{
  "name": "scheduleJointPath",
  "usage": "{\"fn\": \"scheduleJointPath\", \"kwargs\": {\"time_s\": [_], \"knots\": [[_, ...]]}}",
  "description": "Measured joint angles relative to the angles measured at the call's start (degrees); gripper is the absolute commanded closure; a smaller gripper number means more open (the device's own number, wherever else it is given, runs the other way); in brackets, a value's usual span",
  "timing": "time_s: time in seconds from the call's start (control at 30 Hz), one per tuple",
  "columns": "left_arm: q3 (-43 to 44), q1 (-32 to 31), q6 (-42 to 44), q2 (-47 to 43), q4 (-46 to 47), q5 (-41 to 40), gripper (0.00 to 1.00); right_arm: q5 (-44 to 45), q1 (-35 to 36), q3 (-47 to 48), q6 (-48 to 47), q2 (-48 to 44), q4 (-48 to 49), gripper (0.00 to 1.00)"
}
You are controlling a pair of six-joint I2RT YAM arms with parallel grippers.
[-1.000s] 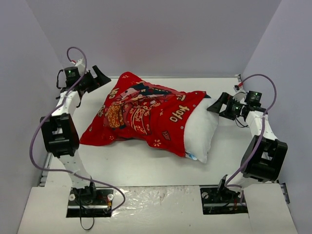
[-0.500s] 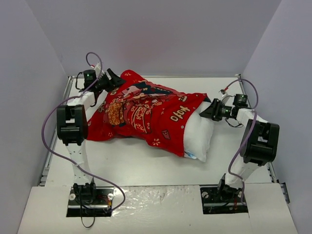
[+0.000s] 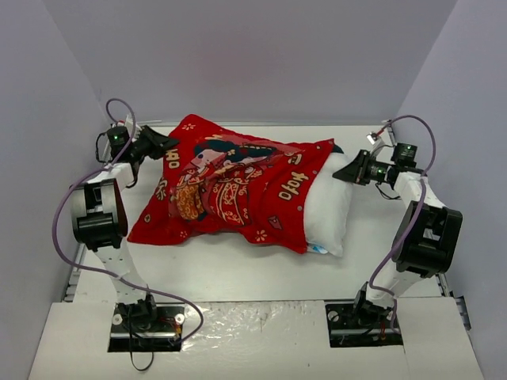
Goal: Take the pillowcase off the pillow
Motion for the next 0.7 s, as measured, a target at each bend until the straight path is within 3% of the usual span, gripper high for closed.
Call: {"fn": "scheduleJointPath", "kwargs": {"time_s": [0.2, 0.37, 0.7], "knots": [[-7.1, 2.8, -3.4, -3.8, 3.9, 3.2, 0.98, 1.5, -7.7, 1.7, -9.8, -1.1, -8.7, 1.0], [-11.8, 3.7, -4.4, -5.9, 4.5, 5.1, 0.98, 4.0, -9.9, 1.7, -16.6, -4.6, -14.3, 1.0], [-21.5, 13.2, -1.5, -18.9, -1.1, 6.6, 0.98, 3.5, -17.2, 1.4, -21.1, -6.2, -20.8, 1.0]]}}
